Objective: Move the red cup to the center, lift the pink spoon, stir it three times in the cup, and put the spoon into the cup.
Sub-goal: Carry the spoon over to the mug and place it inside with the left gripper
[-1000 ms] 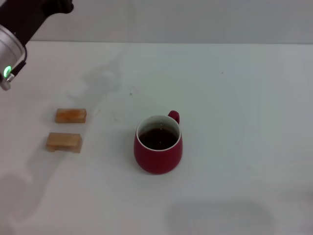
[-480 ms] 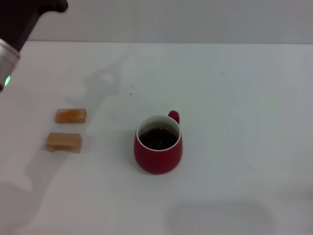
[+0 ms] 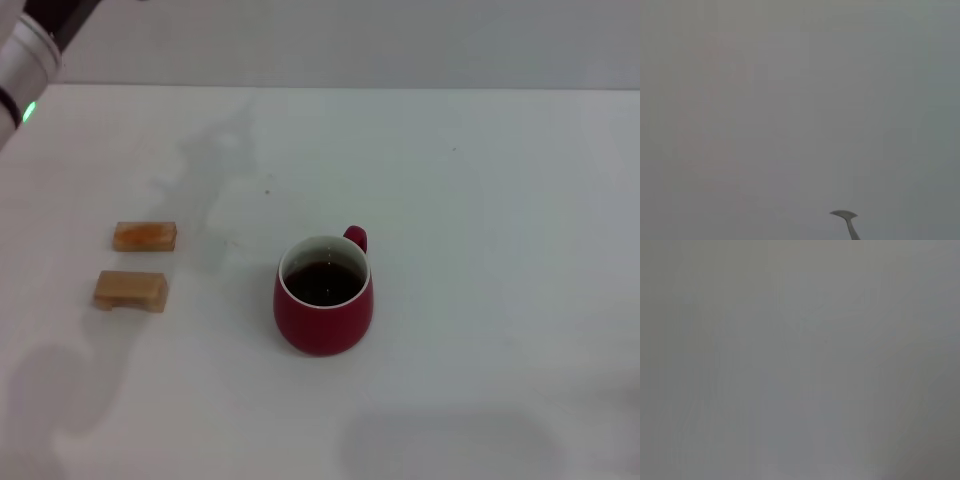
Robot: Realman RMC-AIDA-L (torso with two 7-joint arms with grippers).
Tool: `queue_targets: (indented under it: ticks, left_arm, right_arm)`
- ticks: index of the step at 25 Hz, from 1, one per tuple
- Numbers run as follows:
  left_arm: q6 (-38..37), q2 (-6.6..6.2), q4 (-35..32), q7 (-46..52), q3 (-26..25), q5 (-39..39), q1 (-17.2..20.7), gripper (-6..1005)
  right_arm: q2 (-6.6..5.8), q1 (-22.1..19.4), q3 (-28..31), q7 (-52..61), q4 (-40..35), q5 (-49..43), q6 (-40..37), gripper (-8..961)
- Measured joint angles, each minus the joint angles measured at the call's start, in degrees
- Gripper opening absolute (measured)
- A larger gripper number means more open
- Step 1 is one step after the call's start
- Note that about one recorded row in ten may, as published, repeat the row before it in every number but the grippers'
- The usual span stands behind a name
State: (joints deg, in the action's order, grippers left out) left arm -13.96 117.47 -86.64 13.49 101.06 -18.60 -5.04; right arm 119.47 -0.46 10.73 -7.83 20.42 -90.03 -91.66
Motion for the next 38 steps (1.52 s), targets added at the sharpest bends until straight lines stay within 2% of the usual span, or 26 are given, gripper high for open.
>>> queue_targets:
  ticks: [2, 4, 8, 11, 12, 13, 15, 18, 22, 25, 29, 34, 36, 38]
  left_arm:
    - [2.0, -0.03, -1.6, 1.4, -0.1, 0.2, 0.1, 174]
    - [-0.2, 0.05, -1.1, 3.4, -1.3, 0.4, 0.8, 173]
    - [-15.6, 0.54, 4.0, 2.4, -4.1, 0.2, 2.2, 173]
    - [-27.4, 1.06, 10.5, -8.0, -5.1, 1.2, 1.8, 173]
    - [-30.8, 1.22, 13.2, -15.3, -4.7, 3.1, 1.3, 173]
    - [-30.8, 1.22, 13.2, -15.3, -4.7, 3.1, 1.3, 173]
    - [-33.6, 1.08, 17.2, -29.5, -2.4, 9.9, 0.0, 174]
    - [-36.8, 1.11, 20.4, -39.2, -1.4, 12.5, -0.9, 174]
    - [-43.3, 1.14, 24.1, -45.4, 0.6, 17.1, -2.1, 174]
    - [-45.7, 0.77, 24.1, -43.1, 2.5, 23.3, -2.3, 173]
    - [-40.7, 0.57, 18.5, -35.5, 3.0, 25.0, -0.3, 174]
    - [-24.4, 0.1, 7.7, -28.9, 3.1, 22.4, 1.3, 174]
    - [-18.0, -0.51, 3.6, -23.2, 2.6, 21.2, 1.5, 174]
    - [-11.5, -1.72, -0.4, -17.7, 2.2, 19.9, 1.6, 174]
  right_arm:
    - [-0.01, 0.0, 0.0, 0.7, -0.1, 0.0, 0.0, -1]
    - [-0.03, 0.1, 0.0, 1.0, -0.2, -0.1, 0.0, -1]
    - [-0.03, 0.1, 0.0, 1.0, -0.2, -0.1, 0.0, -2]
    - [-0.03, 0.1, -0.1, 1.0, -0.1, -0.1, 0.0, -2]
    - [-0.03, 0.1, -0.1, 1.0, -0.1, -0.1, 0.0, -2]
    - [-0.03, 0.1, -0.1, 1.0, 0.0, -0.1, 0.0, -2]
    - [-0.03, 0.2, -0.1, 1.0, 0.0, -0.2, 0.0, -1]
    - [-0.03, 0.2, -0.2, 1.1, 0.0, -0.2, 0.0, -1]
    - [-0.03, 0.4, -0.8, 2.0, 0.0, -0.2, 0.0, -1]
    - [-0.07, 0.5, -0.8, 3.6, -0.3, -0.2, 0.0, 0]
    - [-0.09, 0.5, -0.9, 4.0, -0.3, -0.2, -0.1, 0]
    - [-0.12, 0.7, -0.9, 4.0, -0.3, -0.2, -0.2, 0]
    - [-0.12, 0.9, -0.9, 4.0, -0.2, -0.2, -0.2, -1]
    - [-0.12, 0.9, -0.9, 4.0, -0.2, -0.2, -0.2, -1]
